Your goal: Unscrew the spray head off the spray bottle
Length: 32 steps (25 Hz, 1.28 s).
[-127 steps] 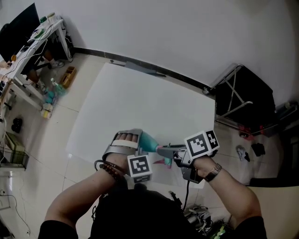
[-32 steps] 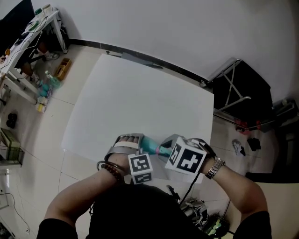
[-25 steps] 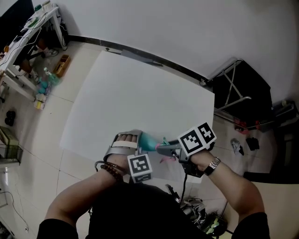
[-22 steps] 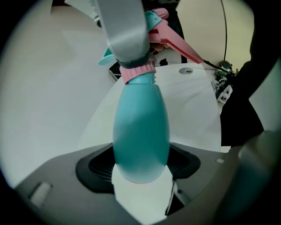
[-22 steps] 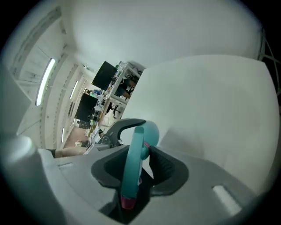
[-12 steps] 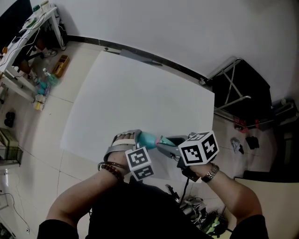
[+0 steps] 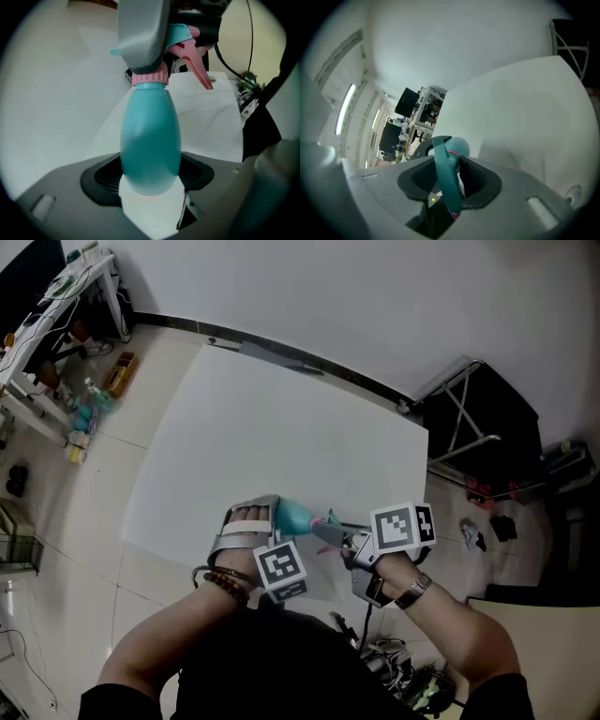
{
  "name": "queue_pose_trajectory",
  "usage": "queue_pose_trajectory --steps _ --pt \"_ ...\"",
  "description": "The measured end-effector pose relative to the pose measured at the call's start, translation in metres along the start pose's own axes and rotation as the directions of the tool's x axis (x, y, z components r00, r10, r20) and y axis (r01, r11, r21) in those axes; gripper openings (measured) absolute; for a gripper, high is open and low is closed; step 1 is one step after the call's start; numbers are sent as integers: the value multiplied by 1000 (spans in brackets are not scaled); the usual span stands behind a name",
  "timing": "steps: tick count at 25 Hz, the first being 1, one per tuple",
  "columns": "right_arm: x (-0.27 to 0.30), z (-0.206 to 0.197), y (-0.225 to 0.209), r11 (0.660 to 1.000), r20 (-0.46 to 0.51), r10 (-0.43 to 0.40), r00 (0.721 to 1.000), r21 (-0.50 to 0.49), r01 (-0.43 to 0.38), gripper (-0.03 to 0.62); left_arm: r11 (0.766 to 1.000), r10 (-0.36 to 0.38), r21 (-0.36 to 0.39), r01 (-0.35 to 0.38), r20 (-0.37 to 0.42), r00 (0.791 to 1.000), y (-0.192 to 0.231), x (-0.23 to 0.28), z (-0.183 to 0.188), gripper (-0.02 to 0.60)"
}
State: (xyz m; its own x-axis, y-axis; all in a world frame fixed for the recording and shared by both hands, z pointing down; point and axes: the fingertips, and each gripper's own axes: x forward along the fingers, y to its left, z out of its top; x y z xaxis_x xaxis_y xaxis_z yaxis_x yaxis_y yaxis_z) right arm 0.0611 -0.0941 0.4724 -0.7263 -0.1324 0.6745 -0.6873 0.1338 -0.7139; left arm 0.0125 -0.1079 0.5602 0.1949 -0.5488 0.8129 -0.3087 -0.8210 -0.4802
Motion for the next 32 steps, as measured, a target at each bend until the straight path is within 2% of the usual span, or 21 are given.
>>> queue_pose_trajectory --steps 2,4,7,10,14,17,19,21,22,23,24,25,26,28,29,30,31,32 --pt "-1 3 3 993 58 62 996 95 -67 118 991 127 51 -128 11 992 22 -5 1 380" --pt "-1 7 2 975 129 119 985 172 -140 118 977 198 73 -200 34 980 34 -9 3 382" --pt "4 3 -3 952 168 152 974 239 -189 120 984 172 42 -175 74 982 27 -5 4 382" --pt "6 -3 1 949 136 167 976 246 -197 121 992 99 80 -102 36 994 15 1 -7 382" --pt "3 -2 4 967 118 152 981 190 -173 171 997 45 63 -49 57 997 9 2 -4 382" --pt "-1 -2 3 984 90 125 988 112 -135 202 998 7 57 -10 58 998 6 4 -4 382" --pt "-4 0 6 996 62 91 994 -3 -91 221 999 -27 29 25 70 997 5 5 -3 382" --pt "-10 3 8 982 38 32 999 -186 -24 241 998 -66 -4 67 87 994 2 5 -1 382" --pt "-14 5 10 955 33 -2 999 -297 12 245 996 -84 -17 87 97 992 1 4 -1 382" --pt "-18 7 12 910 32 -36 999 -412 46 245 995 -98 -26 101 106 990 0 4 0 382" --pt "-21 8 15 847 33 -67 997 -526 75 245 993 -107 -31 111 113 988 0 4 0 382" --pt "-23 9 19 765 37 -99 994 -637 99 245 993 -112 -33 117 119 987 0 4 1 382" --pt "-25 9 24 661 43 -131 990 -741 120 245 992 -117 -34 122 125 985 0 3 2 382" --pt "-26 8 34 426 54 -192 980 -895 133 245 990 -130 -36 136 138 982 0 2 5 382" --pt "-27 7 39 327 50 -217 975 -937 121 245 988 -141 -40 148 149 979 -1 1 8 382" --pt "-28 5 42 257 40 -238 970 -961 102 245 985 -157 -49 167 164 974 -2 0 11 382" --pt "-29 4 46 218 24 -254 967 -973 82 245 980 -176 -64 190 183 967 -3 -2 14 382" --pt "-32 3 49 206 6 -264 964 -977 62 245 974 -192 -80 212 203 960 -3 -4 18 382"
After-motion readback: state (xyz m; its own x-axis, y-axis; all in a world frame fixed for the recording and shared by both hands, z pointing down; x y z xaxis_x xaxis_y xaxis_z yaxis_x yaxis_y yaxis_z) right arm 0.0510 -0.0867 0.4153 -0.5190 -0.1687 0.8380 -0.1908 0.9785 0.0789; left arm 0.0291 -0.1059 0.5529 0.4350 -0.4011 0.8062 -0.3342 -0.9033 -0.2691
